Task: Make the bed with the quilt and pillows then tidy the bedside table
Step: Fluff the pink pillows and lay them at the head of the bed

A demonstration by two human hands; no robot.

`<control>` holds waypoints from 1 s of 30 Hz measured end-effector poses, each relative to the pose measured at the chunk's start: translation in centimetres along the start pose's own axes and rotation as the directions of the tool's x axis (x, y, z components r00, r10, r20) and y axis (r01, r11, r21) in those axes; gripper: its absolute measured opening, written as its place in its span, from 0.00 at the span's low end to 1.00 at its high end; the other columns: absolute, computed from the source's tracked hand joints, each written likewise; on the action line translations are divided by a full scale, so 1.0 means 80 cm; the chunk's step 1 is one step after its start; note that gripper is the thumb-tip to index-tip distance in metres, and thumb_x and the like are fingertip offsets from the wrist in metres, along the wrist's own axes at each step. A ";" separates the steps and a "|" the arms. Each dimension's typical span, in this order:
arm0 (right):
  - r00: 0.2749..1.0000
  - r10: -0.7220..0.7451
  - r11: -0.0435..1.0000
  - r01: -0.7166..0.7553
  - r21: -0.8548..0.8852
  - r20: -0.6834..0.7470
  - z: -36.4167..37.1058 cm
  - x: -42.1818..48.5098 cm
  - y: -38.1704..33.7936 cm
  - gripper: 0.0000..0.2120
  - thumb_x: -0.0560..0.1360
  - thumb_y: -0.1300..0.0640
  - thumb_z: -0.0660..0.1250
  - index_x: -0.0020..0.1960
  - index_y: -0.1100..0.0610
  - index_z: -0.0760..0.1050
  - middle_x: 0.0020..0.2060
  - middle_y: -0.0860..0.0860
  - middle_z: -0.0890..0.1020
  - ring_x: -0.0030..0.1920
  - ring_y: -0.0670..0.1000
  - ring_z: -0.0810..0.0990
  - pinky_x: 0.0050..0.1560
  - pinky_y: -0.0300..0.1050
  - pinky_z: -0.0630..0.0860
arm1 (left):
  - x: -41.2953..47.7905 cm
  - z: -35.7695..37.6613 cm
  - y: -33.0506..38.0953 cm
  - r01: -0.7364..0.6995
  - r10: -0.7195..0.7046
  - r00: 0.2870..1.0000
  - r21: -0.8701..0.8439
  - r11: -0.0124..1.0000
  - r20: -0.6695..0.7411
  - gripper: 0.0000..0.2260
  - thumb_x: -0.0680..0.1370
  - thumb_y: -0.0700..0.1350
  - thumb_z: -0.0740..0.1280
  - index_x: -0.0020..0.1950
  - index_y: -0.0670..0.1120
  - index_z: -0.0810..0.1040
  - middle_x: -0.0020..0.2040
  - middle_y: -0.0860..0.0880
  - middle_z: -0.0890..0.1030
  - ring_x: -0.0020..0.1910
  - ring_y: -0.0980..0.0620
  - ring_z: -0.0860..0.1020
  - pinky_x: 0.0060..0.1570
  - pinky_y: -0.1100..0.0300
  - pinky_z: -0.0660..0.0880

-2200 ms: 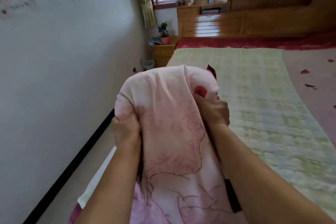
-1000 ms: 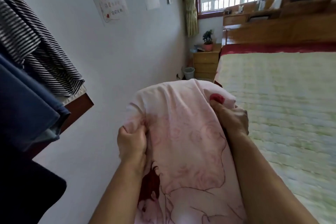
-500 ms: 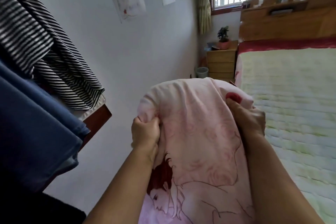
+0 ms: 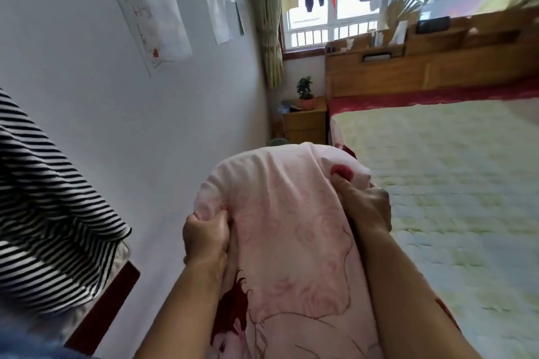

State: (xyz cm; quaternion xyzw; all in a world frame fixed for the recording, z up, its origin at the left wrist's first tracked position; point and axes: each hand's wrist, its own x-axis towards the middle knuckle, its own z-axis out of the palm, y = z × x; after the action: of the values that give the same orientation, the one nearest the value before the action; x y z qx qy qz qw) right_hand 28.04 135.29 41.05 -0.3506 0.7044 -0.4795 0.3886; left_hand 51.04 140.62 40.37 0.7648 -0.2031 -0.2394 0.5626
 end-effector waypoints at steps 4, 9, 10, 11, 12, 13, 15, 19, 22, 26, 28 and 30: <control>0.999 0.006 0.999 -0.004 0.039 -0.046 0.037 0.011 -0.023 0.27 0.60 0.28 0.72 0.40 0.52 0.74 0.37 0.51 0.81 0.35 0.51 0.78 0.37 0.43 0.74 | 0.060 0.023 0.028 -0.043 0.041 0.998 0.020 0.999 0.050 0.15 0.67 0.49 0.70 0.50 0.50 0.70 0.40 0.51 0.76 0.47 0.41 0.78 0.60 0.43 0.73; 0.992 0.025 0.999 -0.020 0.045 -0.121 0.072 0.064 -0.043 0.31 0.62 0.29 0.71 0.49 0.55 0.77 0.39 0.51 0.81 0.38 0.52 0.79 0.37 0.42 0.72 | 0.118 0.091 0.056 -0.057 0.056 0.991 0.010 0.998 0.121 0.15 0.69 0.48 0.70 0.52 0.47 0.73 0.39 0.49 0.77 0.41 0.45 0.78 0.58 0.44 0.74; 0.990 0.037 0.998 -0.030 0.054 -0.135 0.076 0.084 -0.044 0.31 0.62 0.30 0.71 0.50 0.55 0.77 0.41 0.51 0.82 0.39 0.54 0.79 0.38 0.43 0.73 | 0.127 0.113 0.060 -0.064 0.062 0.988 0.009 0.998 0.139 0.13 0.70 0.46 0.70 0.52 0.46 0.72 0.37 0.50 0.75 0.39 0.46 0.77 0.58 0.46 0.75; 0.988 0.044 0.998 -0.037 0.050 -0.146 0.079 0.098 -0.045 0.31 0.62 0.31 0.71 0.51 0.55 0.77 0.42 0.51 0.82 0.41 0.55 0.80 0.40 0.44 0.74 | 0.133 0.127 0.064 -0.070 0.068 0.987 0.006 0.998 0.148 0.12 0.71 0.45 0.70 0.51 0.46 0.72 0.36 0.51 0.74 0.38 0.47 0.76 0.57 0.49 0.75; 0.986 0.048 0.998 -0.041 0.048 -0.161 0.083 0.119 -0.046 0.32 0.61 0.30 0.71 0.52 0.55 0.78 0.43 0.52 0.82 0.43 0.56 0.80 0.43 0.46 0.76 | 0.141 0.148 0.067 -0.076 0.074 0.984 0.008 0.997 0.162 0.12 0.72 0.45 0.70 0.52 0.45 0.72 0.36 0.51 0.74 0.39 0.47 0.75 0.56 0.52 0.74; 0.982 0.062 0.998 -0.056 0.039 -0.177 0.085 0.134 -0.044 0.34 0.60 0.29 0.71 0.52 0.55 0.78 0.44 0.52 0.83 0.44 0.56 0.81 0.47 0.49 0.78 | 0.146 0.163 0.069 -0.082 0.077 0.982 0.023 0.996 0.173 0.13 0.73 0.45 0.70 0.54 0.43 0.74 0.38 0.50 0.74 0.41 0.46 0.74 0.54 0.54 0.73; 0.975 0.083 0.996 -0.077 0.038 -0.204 0.101 0.193 -0.044 0.35 0.58 0.29 0.70 0.53 0.54 0.79 0.46 0.53 0.83 0.46 0.58 0.81 0.51 0.53 0.79 | 0.174 0.221 0.074 -0.082 0.072 0.975 0.036 0.996 0.210 0.16 0.73 0.46 0.70 0.57 0.40 0.75 0.45 0.47 0.78 0.45 0.45 0.76 0.53 0.55 0.74; 0.973 0.102 0.994 -0.093 0.053 -0.208 0.119 0.301 -0.066 0.34 0.60 0.32 0.72 0.54 0.56 0.79 0.49 0.55 0.83 0.48 0.58 0.81 0.52 0.53 0.79 | 0.215 0.321 0.113 -0.050 0.036 0.967 0.049 0.998 0.252 0.23 0.68 0.50 0.70 0.60 0.41 0.75 0.51 0.43 0.80 0.50 0.40 0.79 0.58 0.46 0.75; 0.974 0.099 0.993 -0.083 0.085 -0.204 0.128 0.372 -0.099 0.31 0.62 0.33 0.72 0.53 0.56 0.79 0.47 0.55 0.83 0.47 0.58 0.81 0.50 0.51 0.78 | 0.243 0.389 0.153 -0.050 0.040 0.964 0.031 0.998 0.264 0.26 0.63 0.53 0.68 0.58 0.42 0.75 0.49 0.44 0.81 0.49 0.40 0.79 0.57 0.44 0.76; 0.971 0.085 0.991 -0.060 0.117 -0.224 0.147 0.449 -0.130 0.31 0.62 0.33 0.73 0.53 0.56 0.79 0.46 0.54 0.83 0.45 0.57 0.80 0.49 0.49 0.78 | 0.280 0.465 0.192 -0.041 0.031 0.965 0.031 0.999 0.262 0.28 0.63 0.53 0.68 0.60 0.42 0.75 0.52 0.42 0.80 0.51 0.39 0.78 0.56 0.45 0.76; 0.968 0.075 0.991 -0.045 0.129 -0.239 0.161 0.487 -0.143 0.33 0.61 0.32 0.73 0.53 0.56 0.79 0.46 0.54 0.83 0.45 0.57 0.81 0.49 0.50 0.79 | 0.301 0.501 0.205 -0.048 0.042 0.969 0.021 0.999 0.242 0.26 0.65 0.52 0.69 0.60 0.42 0.75 0.52 0.42 0.80 0.52 0.39 0.78 0.57 0.45 0.76; 0.962 0.067 0.990 -0.031 0.138 -0.265 0.175 0.525 -0.152 0.35 0.59 0.30 0.72 0.54 0.56 0.80 0.46 0.53 0.84 0.46 0.57 0.82 0.50 0.51 0.79 | 0.324 0.538 0.213 -0.059 0.054 0.970 0.013 0.998 0.235 0.23 0.69 0.50 0.70 0.60 0.42 0.75 0.51 0.43 0.80 0.53 0.39 0.77 0.58 0.45 0.76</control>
State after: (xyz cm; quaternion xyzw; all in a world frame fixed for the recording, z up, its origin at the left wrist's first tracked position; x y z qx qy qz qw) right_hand 22.87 89.65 40.38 -0.2380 0.7257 -0.5587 0.3234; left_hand 45.54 87.93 42.29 0.7304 -0.2923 -0.3100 0.5338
